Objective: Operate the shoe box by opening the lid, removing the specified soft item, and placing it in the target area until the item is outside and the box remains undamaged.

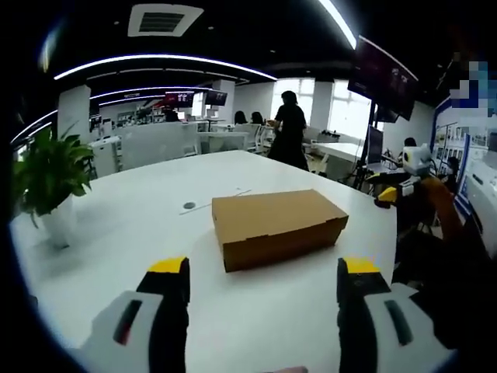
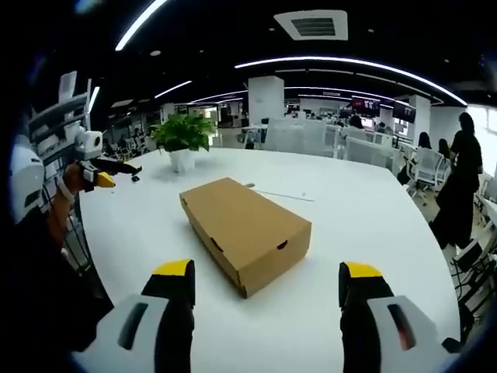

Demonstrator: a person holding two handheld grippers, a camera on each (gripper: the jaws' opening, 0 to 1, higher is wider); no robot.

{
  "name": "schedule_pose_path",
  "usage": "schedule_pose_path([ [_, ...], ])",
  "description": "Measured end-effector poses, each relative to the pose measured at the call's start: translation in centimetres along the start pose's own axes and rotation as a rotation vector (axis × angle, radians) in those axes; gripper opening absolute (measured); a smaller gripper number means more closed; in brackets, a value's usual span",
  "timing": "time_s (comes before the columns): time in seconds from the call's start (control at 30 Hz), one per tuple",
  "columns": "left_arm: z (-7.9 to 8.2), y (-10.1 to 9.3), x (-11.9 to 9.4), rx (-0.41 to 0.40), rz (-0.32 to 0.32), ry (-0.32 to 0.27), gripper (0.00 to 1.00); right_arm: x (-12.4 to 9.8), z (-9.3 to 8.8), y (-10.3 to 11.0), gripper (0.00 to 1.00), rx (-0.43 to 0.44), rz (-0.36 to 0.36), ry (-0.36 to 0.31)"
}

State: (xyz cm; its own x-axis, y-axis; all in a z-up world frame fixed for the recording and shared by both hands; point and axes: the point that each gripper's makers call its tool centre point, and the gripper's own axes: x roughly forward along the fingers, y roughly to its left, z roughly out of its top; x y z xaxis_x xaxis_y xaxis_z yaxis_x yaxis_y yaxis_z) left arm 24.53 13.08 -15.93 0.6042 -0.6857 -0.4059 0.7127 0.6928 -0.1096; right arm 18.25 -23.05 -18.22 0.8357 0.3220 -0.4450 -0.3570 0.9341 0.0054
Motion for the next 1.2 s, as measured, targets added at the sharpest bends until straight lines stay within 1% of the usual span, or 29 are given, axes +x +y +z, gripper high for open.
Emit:
schedule_pose_path([
  [0.3, -0.4, 0.4, 0.7, -0.004, 0.000, 0.023, 0.78, 0.5, -0.1, -0.1, 0.76, 0.017, 0.007, 0.000],
  [0.37, -0.6, 0.5, 0.8, 0.005, 0.003, 0.033, 0.78, 0.6, -0.4, -0.3, 0.76, 0.007, -0.005, 0.011],
  [0.57, -0.5, 0.4, 1.2, 0.001, -0.013, 0.035, 0.77, 0.9, -0.2, -0.5, 0.76, 0.034, -0.004, -0.008],
  [0.67, -0.4, 0.3, 1.6, 0.005, -0.026, 0.040, 0.75, 1.1, -0.2, -0.6, 0.75, 0.049, -0.002, -0.017],
  [0.9, -0.3, 0.4, 1.9, 0.008, -0.031, 0.041, 0.75, 1.5, -0.3, -0.6, 0.75, 0.056, -0.002, -0.018],
  [0.97, 0.0, 0.6, 2.2, 0.007, -0.032, 0.037, 0.75, 1.8, -0.3, -0.8, 0.73, 0.072, -0.001, -0.028],
  [1.07, 0.1, 0.8, 2.5, 0.001, -0.036, 0.037, 0.75, 2.0, -0.4, -1.0, 0.73, 0.082, -0.010, -0.022],
  [1.1, 0.1, 0.9, 2.6, 0.001, -0.036, 0.037, 0.75, 2.2, -0.6, -1.1, 0.72, 0.072, -0.019, -0.012],
  [1.2, 0.1, 0.9, 3.0, 0.003, -0.043, 0.041, 0.75, 2.4, -0.6, -1.1, 0.72, 0.081, -0.016, -0.013],
])
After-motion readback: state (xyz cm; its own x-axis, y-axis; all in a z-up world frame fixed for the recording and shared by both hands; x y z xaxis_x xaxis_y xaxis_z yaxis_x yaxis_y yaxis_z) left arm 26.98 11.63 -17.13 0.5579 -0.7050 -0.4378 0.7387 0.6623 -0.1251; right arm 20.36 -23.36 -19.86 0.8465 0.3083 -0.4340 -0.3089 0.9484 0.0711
